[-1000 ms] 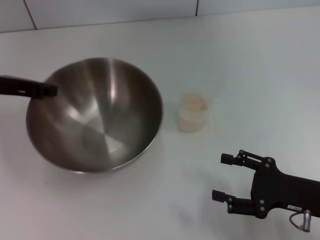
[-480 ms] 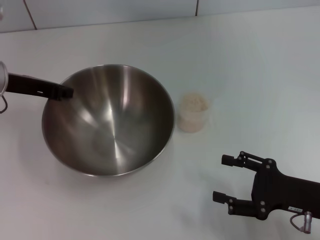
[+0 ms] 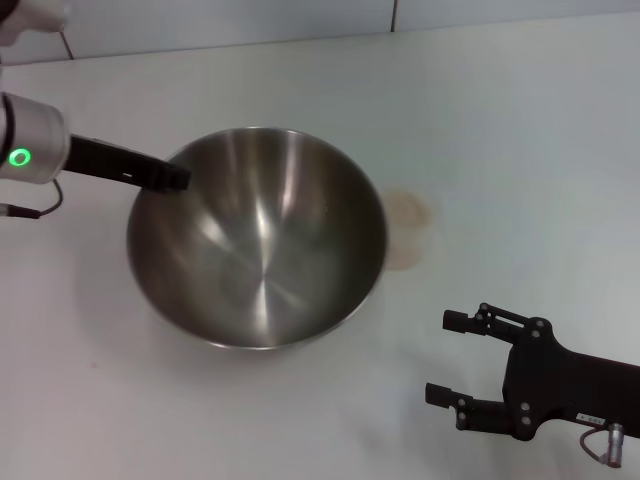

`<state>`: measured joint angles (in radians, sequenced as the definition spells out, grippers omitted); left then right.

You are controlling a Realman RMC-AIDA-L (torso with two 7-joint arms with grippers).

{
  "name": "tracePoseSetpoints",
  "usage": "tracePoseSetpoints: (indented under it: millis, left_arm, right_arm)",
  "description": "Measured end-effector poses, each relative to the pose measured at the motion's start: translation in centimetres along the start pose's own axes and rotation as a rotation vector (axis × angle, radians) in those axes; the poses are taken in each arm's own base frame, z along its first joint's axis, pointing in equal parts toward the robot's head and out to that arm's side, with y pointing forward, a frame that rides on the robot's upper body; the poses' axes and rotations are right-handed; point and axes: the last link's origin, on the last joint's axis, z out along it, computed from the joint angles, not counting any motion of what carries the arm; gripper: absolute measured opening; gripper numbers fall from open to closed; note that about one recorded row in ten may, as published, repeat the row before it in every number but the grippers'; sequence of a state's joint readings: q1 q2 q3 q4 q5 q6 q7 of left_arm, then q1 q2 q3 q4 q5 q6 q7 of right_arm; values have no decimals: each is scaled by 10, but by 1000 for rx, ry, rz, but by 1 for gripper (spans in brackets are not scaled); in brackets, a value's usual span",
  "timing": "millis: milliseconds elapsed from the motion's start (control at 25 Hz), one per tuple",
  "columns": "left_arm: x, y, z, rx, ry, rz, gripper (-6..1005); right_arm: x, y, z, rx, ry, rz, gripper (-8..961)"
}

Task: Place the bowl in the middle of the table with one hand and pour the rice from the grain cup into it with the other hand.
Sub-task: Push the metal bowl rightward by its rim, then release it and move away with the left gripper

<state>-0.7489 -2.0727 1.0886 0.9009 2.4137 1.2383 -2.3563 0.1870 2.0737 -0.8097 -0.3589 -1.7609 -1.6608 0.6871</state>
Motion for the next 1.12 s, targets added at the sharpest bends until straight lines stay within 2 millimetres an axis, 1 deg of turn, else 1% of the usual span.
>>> tracePoseSetpoints:
  millis: [120,320,520,640,720,760,960,1120]
  left_arm:
    - [3,3,3,-11,0,8,30]
    - [14,19,11,-46,12,51,29]
    - [22,25,19,-57,15,60,29]
    - [22,25,20,-55,14,60,29]
    - [22,21,19,-42,11,60,29]
    - [18,15,16,-24,6,52,29]
    - [15,9,14,2,-6,53,30]
    - [14,10,13,-3,-13,62,30]
  right_arm:
    - [0,0,0,1,0,1,809]
    - [-1,-1,0,2,-1,-3,809]
    - [-2,-2,0,-4,-3,-13,809]
    - [-3,-2,0,-6,-4,-13,808]
    - [-3,-2,0,-6,-4,-13,808]
    - [-3,-2,-1,-5,-4,-13,808]
    - [-3,-2,0,-6,-4,-13,808]
    - [-3,-2,0,-7,-4,-14,808]
